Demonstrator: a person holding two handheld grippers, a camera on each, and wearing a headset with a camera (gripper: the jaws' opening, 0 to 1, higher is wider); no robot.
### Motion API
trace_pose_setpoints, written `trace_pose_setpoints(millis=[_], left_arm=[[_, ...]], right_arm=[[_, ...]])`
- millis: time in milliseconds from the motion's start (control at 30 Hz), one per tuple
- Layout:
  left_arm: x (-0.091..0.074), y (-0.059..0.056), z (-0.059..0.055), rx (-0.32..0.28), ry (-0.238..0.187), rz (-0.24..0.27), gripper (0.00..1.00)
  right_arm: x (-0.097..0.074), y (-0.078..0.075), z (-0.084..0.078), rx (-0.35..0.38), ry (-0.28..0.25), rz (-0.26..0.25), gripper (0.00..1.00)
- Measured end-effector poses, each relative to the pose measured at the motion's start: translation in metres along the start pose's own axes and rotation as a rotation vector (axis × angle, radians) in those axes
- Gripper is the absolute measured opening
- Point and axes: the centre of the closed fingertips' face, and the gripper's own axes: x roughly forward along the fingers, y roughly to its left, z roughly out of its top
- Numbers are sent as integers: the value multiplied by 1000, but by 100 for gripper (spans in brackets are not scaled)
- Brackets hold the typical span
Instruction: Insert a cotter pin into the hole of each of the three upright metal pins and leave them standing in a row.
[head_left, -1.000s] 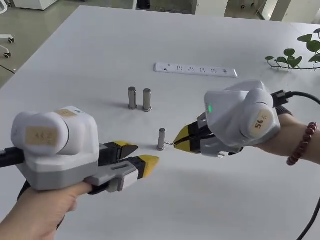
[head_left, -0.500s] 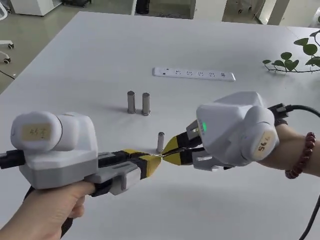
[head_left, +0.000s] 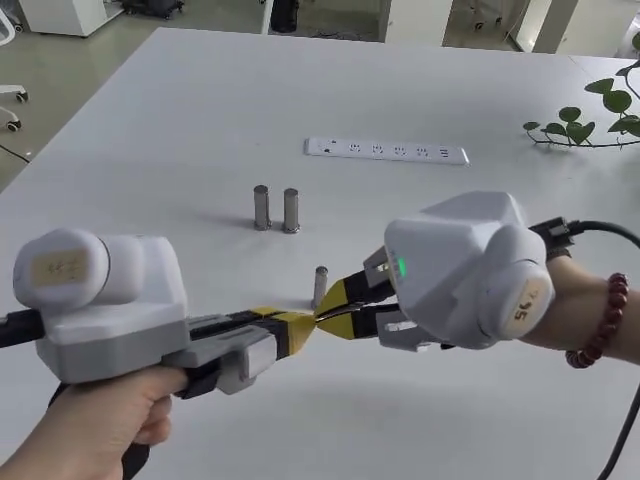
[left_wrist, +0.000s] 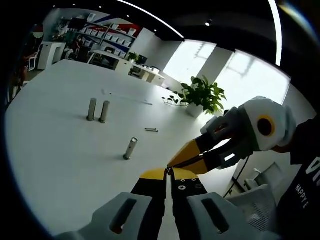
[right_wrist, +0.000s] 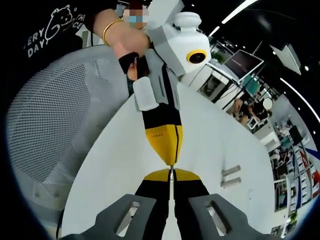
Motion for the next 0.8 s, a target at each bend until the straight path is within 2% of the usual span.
trace_pose_setpoints(millis=[267,667,800], left_arm=[[-2,-1,-1,-3,2,-9,0],[-4,-4,-1,154,20,-2,0],[-5,-3,-3,241,44,6,0]], right_arm=[[1,1,3,-18,-2,-13,0],[2,1,4,44,-18,-9,0],[1,3,2,110,-27,5,0]])
